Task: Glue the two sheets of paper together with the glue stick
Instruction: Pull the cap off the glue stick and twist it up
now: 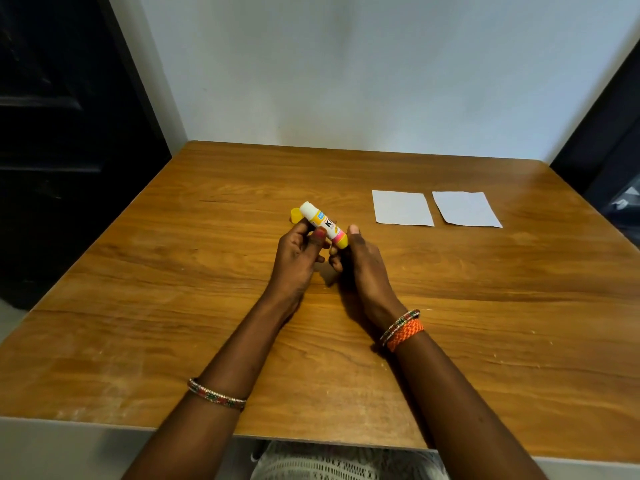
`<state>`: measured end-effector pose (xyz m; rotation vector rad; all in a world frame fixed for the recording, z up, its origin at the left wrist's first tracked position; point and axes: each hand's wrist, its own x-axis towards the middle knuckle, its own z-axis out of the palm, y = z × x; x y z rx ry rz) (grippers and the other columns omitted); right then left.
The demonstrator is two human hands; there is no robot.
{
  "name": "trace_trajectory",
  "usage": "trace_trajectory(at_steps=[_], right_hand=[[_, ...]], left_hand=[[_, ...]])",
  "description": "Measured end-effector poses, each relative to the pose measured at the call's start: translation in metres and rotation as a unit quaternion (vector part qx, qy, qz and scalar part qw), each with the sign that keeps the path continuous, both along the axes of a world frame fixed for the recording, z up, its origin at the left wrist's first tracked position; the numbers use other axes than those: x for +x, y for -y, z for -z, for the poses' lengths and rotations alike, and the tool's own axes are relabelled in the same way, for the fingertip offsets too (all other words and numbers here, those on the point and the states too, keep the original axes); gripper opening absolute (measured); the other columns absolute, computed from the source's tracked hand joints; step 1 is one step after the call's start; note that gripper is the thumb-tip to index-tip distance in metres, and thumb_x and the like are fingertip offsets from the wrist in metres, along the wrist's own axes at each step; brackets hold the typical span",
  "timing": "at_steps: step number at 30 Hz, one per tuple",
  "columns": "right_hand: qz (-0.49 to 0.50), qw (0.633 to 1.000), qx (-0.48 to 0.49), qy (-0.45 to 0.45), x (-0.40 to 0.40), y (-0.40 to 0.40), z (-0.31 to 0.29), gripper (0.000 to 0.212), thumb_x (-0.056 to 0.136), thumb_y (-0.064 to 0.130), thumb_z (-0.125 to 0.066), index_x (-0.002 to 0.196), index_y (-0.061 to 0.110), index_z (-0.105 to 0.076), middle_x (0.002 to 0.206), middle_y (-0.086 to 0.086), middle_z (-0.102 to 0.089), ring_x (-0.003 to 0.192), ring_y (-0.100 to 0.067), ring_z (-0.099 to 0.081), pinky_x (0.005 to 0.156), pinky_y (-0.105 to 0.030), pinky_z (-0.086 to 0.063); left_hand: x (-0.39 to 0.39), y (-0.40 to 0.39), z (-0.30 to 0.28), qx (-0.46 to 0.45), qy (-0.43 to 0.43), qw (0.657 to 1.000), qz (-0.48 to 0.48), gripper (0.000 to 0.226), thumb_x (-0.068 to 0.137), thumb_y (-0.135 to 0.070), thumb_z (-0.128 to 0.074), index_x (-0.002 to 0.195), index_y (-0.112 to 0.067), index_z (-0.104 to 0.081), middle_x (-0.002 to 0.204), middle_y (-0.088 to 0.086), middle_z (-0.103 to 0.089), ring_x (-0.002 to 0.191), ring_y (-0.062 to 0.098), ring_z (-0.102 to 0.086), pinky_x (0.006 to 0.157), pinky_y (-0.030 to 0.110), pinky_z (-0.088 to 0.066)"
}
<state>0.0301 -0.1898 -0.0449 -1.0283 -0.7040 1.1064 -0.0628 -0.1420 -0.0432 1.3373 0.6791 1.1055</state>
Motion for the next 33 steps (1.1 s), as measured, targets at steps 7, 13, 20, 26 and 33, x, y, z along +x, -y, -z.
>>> trace_trajectory(at_steps=[7,13,20,26,33], right_hand=[[0.010,0.999,0.002,0.046,0.013,-0.002,0.003,0.016,0.086,0.005,-0.062,0.094,0.014,-0.051,0.065,0.001,-0.053,0.056,-0.009,-0.043,0.053,-0.025,-0.037],[-0.004,0.999,0.034,0.024,0.006,-0.001,0.005,0.019,0.091,0.007,-0.055,0.108,0.000,-0.051,0.079,-0.013,-0.050,0.062,-0.014,-0.047,0.045,-0.019,-0.044],[-0.018,0.999,0.032,0.031,-0.001,0.000,0.006,0.018,0.097,0.016,-0.045,0.084,0.007,-0.055,0.064,-0.010,-0.045,0.048,-0.012,-0.041,0.045,-0.024,-0.031],[-0.010,1.000,-0.003,-0.012,0.000,0.003,0.002,0.025,0.096,0.029,-0.047,0.080,0.011,-0.056,0.052,-0.005,-0.044,0.042,-0.015,-0.038,0.045,-0.023,-0.028],[0.029,0.998,0.038,0.042,0.002,0.009,-0.004,0.011,0.089,-0.003,-0.053,0.096,0.005,-0.048,0.067,-0.011,-0.052,0.049,-0.010,-0.050,0.043,-0.022,-0.042]], left_hand=[[0.001,-0.001,0.001,0.002,-0.017,0.999,-0.039,0.019,0.096,-0.014,-0.045,0.100,-0.026,-0.059,0.091,-0.006,-0.063,0.071,0.001,-0.053,0.060,0.019,-0.042],[-0.001,0.000,0.000,-0.014,-0.016,0.999,-0.041,0.019,0.097,-0.014,-0.045,0.102,-0.025,-0.059,0.075,-0.009,-0.062,0.058,0.002,-0.048,0.052,0.018,-0.040],[0.000,0.004,-0.003,-0.016,0.004,1.000,-0.017,0.020,0.097,-0.009,-0.041,0.106,-0.015,-0.059,0.062,-0.003,-0.046,0.047,0.000,-0.040,0.040,0.013,-0.031],[0.000,0.004,0.000,-0.016,-0.021,1.000,-0.013,0.019,0.098,-0.015,-0.041,0.100,-0.022,-0.059,0.056,0.001,-0.039,0.043,0.008,-0.032,0.040,0.023,-0.025],[0.002,0.002,0.004,0.001,-0.031,0.998,-0.048,0.016,0.096,-0.011,-0.046,0.099,-0.018,-0.060,0.048,-0.010,-0.045,0.040,0.002,-0.035,0.039,0.016,-0.029]])
